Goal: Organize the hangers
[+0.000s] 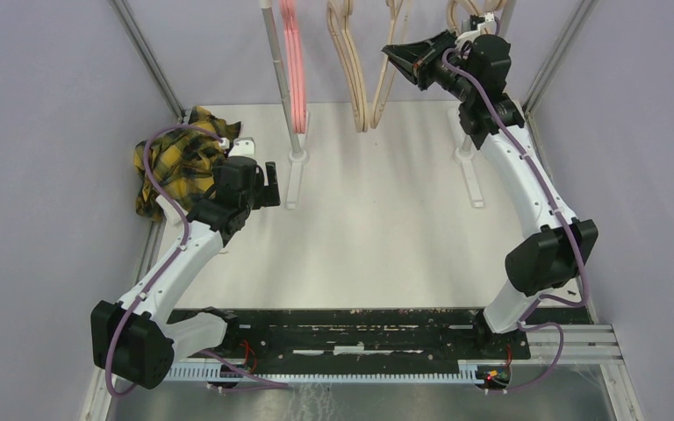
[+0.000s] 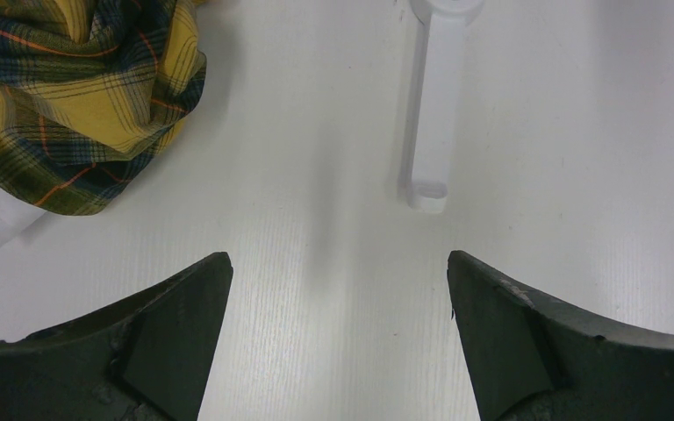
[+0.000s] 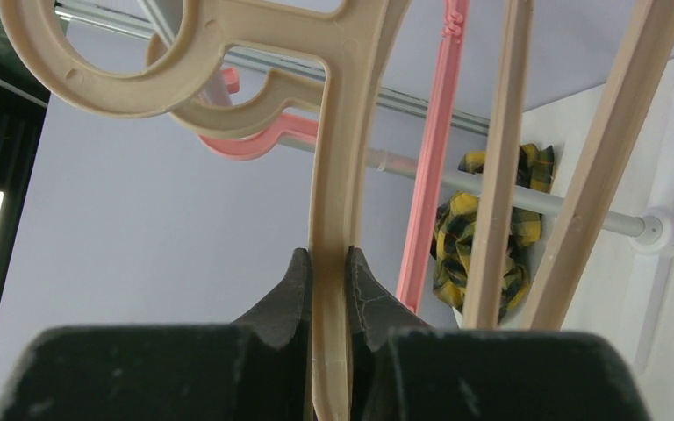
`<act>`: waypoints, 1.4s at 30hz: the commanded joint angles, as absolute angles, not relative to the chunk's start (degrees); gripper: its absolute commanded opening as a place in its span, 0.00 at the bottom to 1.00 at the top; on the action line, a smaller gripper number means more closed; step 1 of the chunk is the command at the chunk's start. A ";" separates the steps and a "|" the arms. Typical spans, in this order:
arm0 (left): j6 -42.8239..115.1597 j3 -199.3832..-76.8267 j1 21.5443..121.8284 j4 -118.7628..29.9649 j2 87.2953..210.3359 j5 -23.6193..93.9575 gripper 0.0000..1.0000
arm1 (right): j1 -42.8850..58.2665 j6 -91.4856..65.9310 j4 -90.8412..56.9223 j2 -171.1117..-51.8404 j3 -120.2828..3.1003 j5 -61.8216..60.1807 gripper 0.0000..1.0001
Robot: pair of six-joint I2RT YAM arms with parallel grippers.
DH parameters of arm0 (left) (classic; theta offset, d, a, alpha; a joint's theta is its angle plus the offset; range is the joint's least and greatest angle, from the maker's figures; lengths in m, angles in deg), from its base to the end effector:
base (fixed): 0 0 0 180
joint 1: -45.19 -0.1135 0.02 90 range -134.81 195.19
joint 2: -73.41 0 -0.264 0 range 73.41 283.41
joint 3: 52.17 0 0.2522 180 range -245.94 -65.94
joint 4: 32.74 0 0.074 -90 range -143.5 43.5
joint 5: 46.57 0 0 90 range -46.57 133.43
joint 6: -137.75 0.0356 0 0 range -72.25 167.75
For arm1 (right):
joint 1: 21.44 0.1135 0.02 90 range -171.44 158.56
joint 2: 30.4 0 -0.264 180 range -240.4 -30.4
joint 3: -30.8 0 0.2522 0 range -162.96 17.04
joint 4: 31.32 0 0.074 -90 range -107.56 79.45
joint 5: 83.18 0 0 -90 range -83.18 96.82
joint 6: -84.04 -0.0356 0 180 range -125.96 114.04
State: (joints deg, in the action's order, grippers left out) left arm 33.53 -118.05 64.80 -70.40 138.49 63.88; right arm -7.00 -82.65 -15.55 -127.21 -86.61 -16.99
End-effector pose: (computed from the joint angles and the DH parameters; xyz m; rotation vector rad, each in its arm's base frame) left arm 0.2367 -0.0711 0.2920 -0.0931 2.1663 0.0585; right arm 0.3776 0.1121 0.4733 0.5357 1.6289 1.5452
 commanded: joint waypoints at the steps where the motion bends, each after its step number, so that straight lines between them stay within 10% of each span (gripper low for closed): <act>1: 34.96 -118.52 64.51 -68.63 136.88 64.01 0.99 | -8.03 -83.29 -17.77 -126.87 -85.26 -15.64 0.06; 9: 34.79 -118.45 64.52 -68.65 136.85 64.15 0.99 | -9.26 -83.21 -18.35 -127.60 -83.97 -17.34 0.15; 24: 34.59 -118.27 64.51 -68.83 137.69 64.63 0.99 | -9.31 -55.22 3.13 -112.46 -81.26 -10.16 0.99; 42: 35.69 -117.39 64.52 -67.25 139.75 62.15 0.99 | -7.82 -23.86 9.19 -85.63 -35.44 4.80 1.00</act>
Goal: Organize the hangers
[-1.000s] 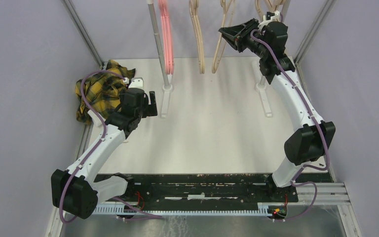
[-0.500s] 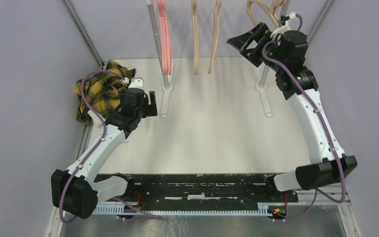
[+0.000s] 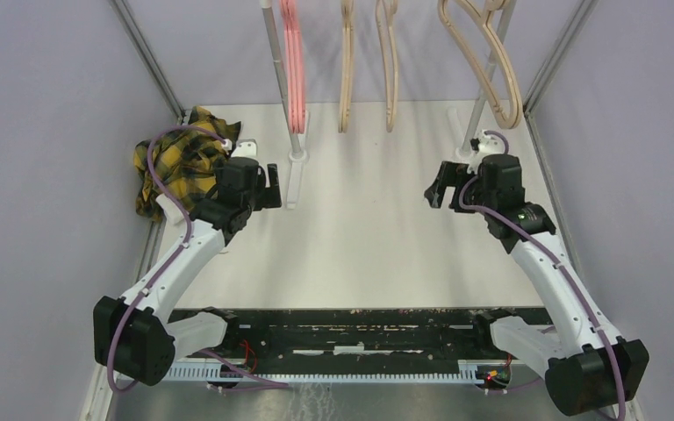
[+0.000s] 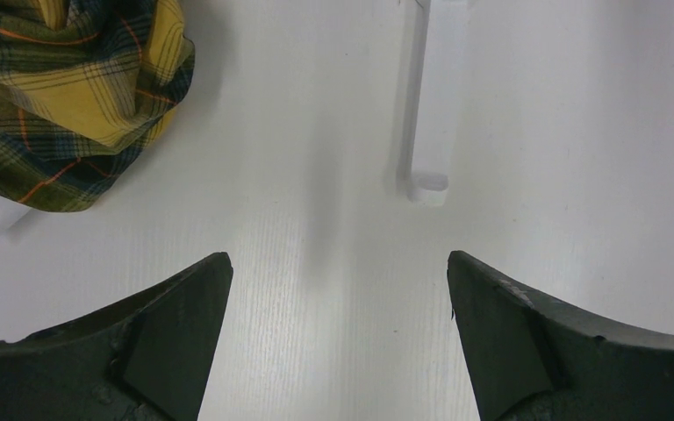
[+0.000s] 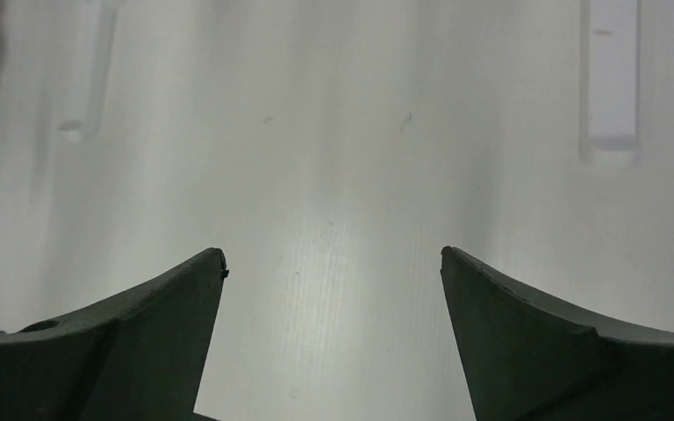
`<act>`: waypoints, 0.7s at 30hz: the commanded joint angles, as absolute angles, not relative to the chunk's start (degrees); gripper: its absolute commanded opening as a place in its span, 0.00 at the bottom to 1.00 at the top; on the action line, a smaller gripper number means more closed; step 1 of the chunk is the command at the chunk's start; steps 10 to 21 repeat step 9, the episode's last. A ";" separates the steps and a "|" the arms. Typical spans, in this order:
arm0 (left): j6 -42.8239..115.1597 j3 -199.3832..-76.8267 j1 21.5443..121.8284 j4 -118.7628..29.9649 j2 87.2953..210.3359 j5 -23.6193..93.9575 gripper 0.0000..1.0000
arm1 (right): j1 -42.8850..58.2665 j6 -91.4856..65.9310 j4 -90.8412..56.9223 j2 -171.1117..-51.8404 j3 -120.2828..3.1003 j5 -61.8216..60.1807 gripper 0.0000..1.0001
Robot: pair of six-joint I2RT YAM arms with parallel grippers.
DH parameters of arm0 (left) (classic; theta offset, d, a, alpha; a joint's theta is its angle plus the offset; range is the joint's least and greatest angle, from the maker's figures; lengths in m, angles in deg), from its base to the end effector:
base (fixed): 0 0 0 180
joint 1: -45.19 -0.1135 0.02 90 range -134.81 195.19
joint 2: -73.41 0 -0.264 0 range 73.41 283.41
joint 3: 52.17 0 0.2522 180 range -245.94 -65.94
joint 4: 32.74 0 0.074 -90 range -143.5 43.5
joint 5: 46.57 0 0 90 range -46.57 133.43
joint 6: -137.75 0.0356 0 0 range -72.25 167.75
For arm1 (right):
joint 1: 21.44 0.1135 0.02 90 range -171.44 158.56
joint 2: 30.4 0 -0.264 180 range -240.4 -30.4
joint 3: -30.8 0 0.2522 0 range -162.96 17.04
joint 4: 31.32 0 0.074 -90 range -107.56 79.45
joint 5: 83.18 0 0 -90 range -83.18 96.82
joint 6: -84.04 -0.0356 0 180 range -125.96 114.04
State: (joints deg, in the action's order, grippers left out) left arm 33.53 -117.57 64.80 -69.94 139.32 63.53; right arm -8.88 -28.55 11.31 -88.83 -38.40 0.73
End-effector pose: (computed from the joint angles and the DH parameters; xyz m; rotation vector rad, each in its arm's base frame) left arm 0.2391 -0.0722 0.2865 -0.0867 2.1815 0.0582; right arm 0.2163 0.0521 0.3278 0.1252 2.1568 0.4720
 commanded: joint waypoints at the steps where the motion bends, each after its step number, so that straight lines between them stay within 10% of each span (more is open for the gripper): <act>1: 35.77 -117.30 64.52 -67.12 139.78 62.10 0.99 | -7.23 -23.92 8.49 -85.72 -34.70 4.38 1.00; 21: 37.27 -116.34 64.52 -65.87 139.00 61.19 0.99 | -4.07 -22.77 10.62 -91.06 -35.62 11.55 1.00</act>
